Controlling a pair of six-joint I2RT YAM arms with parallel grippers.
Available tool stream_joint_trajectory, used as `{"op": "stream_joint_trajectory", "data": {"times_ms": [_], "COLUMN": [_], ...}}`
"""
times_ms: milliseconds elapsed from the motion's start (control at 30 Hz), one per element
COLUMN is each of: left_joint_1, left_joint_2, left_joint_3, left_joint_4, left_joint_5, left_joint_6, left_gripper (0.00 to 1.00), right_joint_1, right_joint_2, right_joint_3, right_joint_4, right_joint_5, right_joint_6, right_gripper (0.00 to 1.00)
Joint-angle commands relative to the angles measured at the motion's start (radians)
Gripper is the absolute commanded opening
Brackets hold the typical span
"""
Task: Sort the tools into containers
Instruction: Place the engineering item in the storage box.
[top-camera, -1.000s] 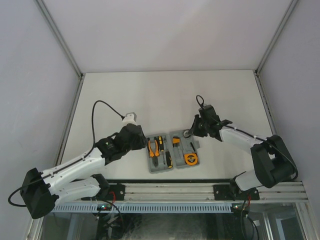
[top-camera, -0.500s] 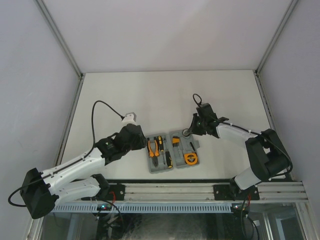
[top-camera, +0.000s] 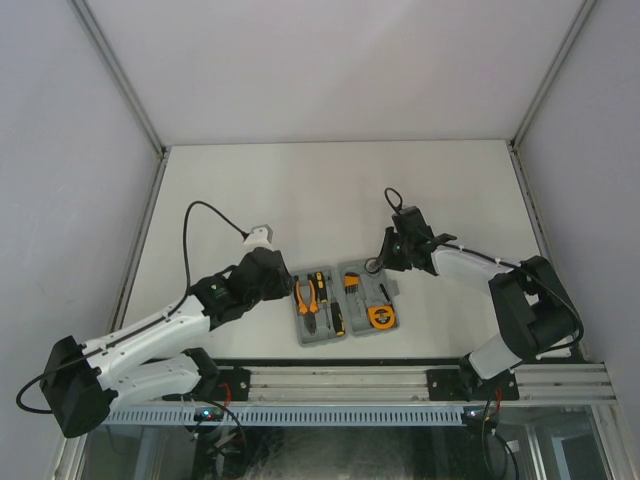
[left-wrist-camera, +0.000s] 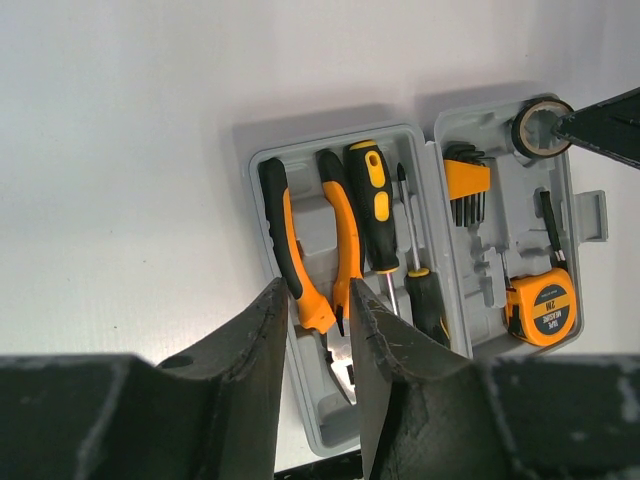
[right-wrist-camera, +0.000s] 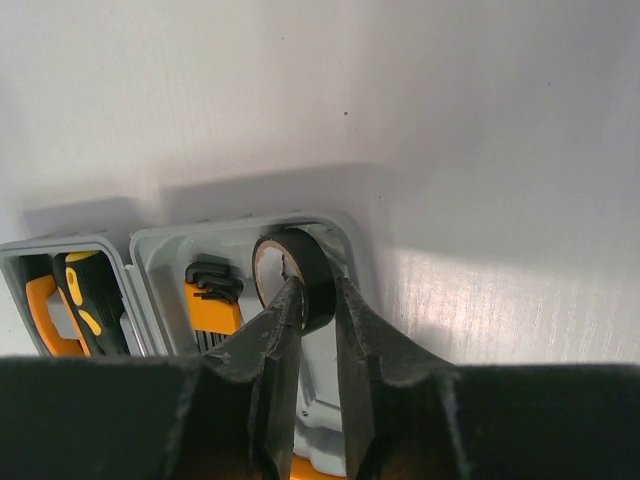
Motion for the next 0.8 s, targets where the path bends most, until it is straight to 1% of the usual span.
{"op": "stream_joint_trajectory", "data": {"times_ms": [0,67,200,500,633,767], "left_joint_1": [0.005,0.005,0.005,0.005,0.005,0.007], "left_joint_2": [-0.022,-0.024,-0.024,-0.018,-0.010,-0.006], "left_joint_3": [-0.008,-0.010,-0.010,-0.019,-0.019,-0.019], "left_joint_4": [0.026,0.025,0.027,0.038,0.041,0.042], "left_joint_5": [-0.012,-0.012,-0.012,-0.012,-0.008,-0.008], "left_joint_6": [-0.012,-0.012,-0.012,-0.011,-0.009,-0.005], "left_gripper": [0.35,0.35,0.35,0.35,0.35,0.34], "right_joint_1": [-0.002,-0.003,-0.001,0.003,0.040,0.095], "right_joint_2": [-0.020,-0.027,-0.045,-0.082,-0.081,-0.050], "right_joint_3": [0.037,0.036,0.040,0.073,0.109,0.175], "right_joint_4": [0.001,-0.003,-0.021,-0.084,-0.117,-0.167], "right_joint_5": [0.004,0.006,0.010,0.047,0.092,0.154], "right_joint_6": [-0.019,-0.020,-0.029,-0.081,-0.127,-0.167], "right_gripper": [0.21,0.24,0.28,0.28,0.29,0.34]}}
